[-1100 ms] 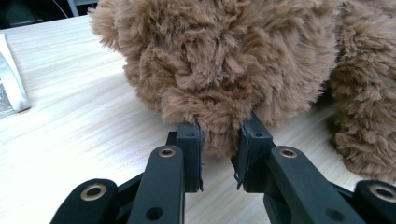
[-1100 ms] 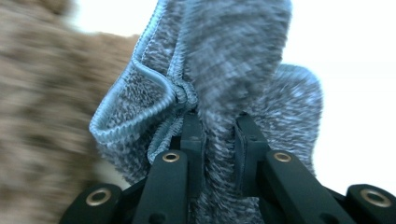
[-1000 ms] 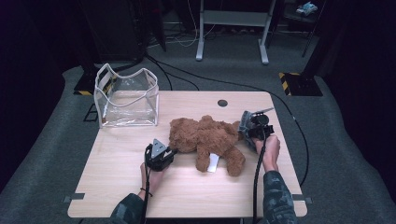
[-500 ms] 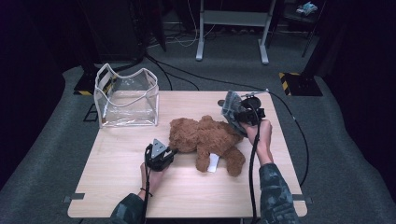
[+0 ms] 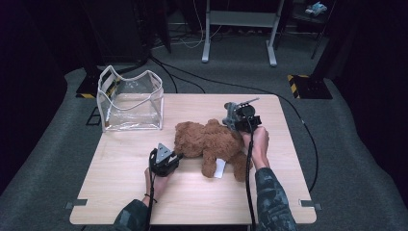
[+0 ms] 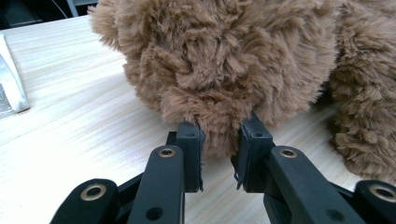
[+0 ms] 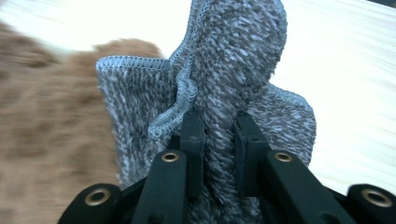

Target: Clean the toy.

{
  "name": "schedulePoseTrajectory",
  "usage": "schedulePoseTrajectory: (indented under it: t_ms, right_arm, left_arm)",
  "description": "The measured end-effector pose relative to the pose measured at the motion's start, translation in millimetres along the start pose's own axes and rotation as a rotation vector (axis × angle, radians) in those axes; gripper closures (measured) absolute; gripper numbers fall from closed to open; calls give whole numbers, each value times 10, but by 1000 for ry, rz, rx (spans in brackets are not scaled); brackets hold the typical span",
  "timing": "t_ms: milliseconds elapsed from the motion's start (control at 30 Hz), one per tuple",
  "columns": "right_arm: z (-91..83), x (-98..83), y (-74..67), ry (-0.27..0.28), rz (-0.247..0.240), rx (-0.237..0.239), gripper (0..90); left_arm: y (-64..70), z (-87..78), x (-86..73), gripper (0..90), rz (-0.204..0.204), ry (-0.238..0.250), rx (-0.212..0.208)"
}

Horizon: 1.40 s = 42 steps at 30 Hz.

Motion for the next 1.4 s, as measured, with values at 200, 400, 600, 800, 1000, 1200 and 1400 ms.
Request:
schedulePoseTrajectory:
  t_ms: [200,400,600,800,1000,1200,1400]
  right_arm:
    - [-173,151,-148,77,16,64,766]
    - [-262,392,-760,126,-55,177,765]
    - [-146,482,-1310,123,-158,242,760]
    - [26,490,-1490,90,-202,192,759]
    - [106,388,-1188,22,-162,112,759]
    - [91,297,-867,31,-83,109,760]
    - [36,215,-497,28,-56,45,759]
  left_arm:
    - [-1,0,-1,742,1,-2,2]
    - [-1,-1,-1,742,4,-2,1]
    - [-4,5,3,742,7,8,10]
    - [-3,5,1,742,7,6,11]
    - [3,6,5,742,4,11,10]
    - [4,5,3,742,7,7,10]
    - [8,-4,-4,742,9,-3,1]
Point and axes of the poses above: each handheld gripper's, and its own axes: z roughly forward along the jaws, x roughly out of its top, y roughly to its right, the point moved 10 cm from there along z, roughly forward along the jaws, and after that the axes turned 1 degree about x, right-handed, at the moved point
